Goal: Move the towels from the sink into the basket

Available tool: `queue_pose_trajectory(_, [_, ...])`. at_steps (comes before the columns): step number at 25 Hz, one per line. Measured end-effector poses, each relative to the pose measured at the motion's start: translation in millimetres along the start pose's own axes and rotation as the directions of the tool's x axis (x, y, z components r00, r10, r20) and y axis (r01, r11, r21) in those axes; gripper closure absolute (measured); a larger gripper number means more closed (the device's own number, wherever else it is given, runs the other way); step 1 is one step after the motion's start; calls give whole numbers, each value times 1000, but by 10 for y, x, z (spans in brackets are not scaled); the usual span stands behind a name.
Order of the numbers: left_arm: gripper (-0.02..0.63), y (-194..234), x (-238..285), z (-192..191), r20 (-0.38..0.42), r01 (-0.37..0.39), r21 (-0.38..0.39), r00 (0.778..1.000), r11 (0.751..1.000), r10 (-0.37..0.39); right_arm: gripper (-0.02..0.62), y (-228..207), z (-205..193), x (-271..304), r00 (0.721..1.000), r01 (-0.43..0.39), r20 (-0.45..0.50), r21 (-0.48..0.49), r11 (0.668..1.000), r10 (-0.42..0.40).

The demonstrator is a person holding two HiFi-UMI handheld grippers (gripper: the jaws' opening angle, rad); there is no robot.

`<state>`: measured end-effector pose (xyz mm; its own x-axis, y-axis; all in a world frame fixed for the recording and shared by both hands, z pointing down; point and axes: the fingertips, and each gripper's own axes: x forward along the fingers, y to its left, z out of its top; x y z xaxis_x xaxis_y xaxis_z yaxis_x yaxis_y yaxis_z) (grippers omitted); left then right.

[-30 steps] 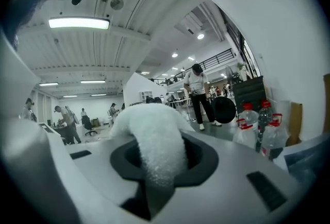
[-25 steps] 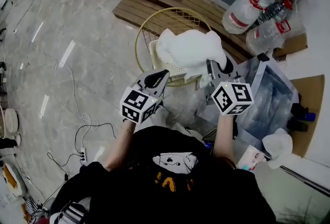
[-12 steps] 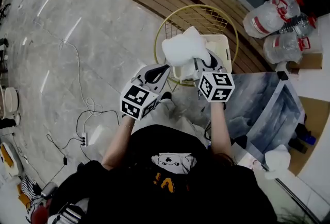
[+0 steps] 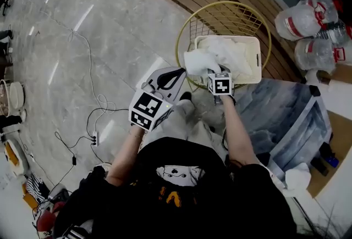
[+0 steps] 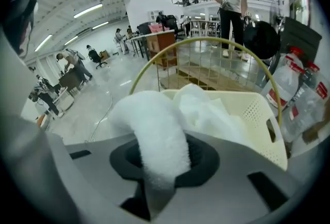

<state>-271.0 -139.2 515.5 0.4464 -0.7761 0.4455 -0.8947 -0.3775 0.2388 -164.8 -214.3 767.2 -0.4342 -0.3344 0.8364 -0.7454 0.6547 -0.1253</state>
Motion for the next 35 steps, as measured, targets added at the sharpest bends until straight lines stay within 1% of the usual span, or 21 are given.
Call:
queue_pose_trajectory(2, [597, 55, -25, -43, -5, -10, -14, 1000, 1000, 10, 502, -26, -160, 144, 998, 13, -54, 11, 1000, -13])
queue_pose_trajectory(5, [597, 125, -57, -117, -20, -22, -29, 1000, 999, 21, 494, -89, -290, 268, 992, 40, -121, 35, 999, -36])
queue_pose_trajectory(7, [597, 156, -64, -155, -29, -24, -32, 999, 999, 23, 480, -118, -317, 298, 988, 64, -139, 17, 998, -62])
queue_pose_trajectory(8, [597, 164, -63, -165, -33, -22, -32, 999, 999, 21, 460, -130, -317, 297, 988, 79, -135, 2, 997, -78])
queue_pose_trajectory(10, [597, 159, -50, -165, -37, -13, -24, 999, 1000, 13, 397, -130, -290, 255, 990, 89, -107, -8, 996, -89])
queue_pose_trajectory(11, [597, 150, -38, -156, -38, -7, -18, 999, 1000, 6, 357, -117, -266, 209, 993, 80, -89, 4, 997, -79])
queue_pose_trajectory(12, [597, 138, -23, -142, -38, 1, -11, 999, 1000, -2, 331, -100, -244, 152, 995, 66, -71, 21, 998, -65])
queue_pose_trajectory(14, [597, 113, 13, -107, -36, 16, 1, 999, 1000, -16, 318, -66, -206, 19, 999, 39, -36, 41, 998, -38])
queue_pose_trajectory(17, [597, 51, 69, -41, -32, 38, 20, 999, 999, -38, 318, -6, -144, -231, 1000, 18, 19, 32, 999, -19])
queue_pose_trajectory(20, [597, -86, 140, 36, -25, 78, 33, 997, 996, -77, 320, 18, -53, -570, 994, 27, 107, 56, 998, -33])
queue_pose_trajectory(23, [597, -280, 198, 81, -26, 132, 52, 991, 990, -131, 347, -7, 100, -1009, 970, 47, 232, 124, 991, -75])
queue_pose_trajectory(27, [597, -645, 332, 95, -30, 222, 90, 975, 971, -221, 391, -128, 252, -1686, 915, 67, 379, 193, 979, -137])
queue_pose_trajectory(31, [597, -994, 530, 140, -45, 295, 126, 955, 947, -292, 416, -328, 318, -2322, 858, 109, 470, 223, 969, -205])
queue_pose_trajectory(35, [597, -1486, 668, 279, -45, 369, 163, 929, 915, -367, 436, -601, 222, -2963, 800, 154, 525, 289, 945, -291])
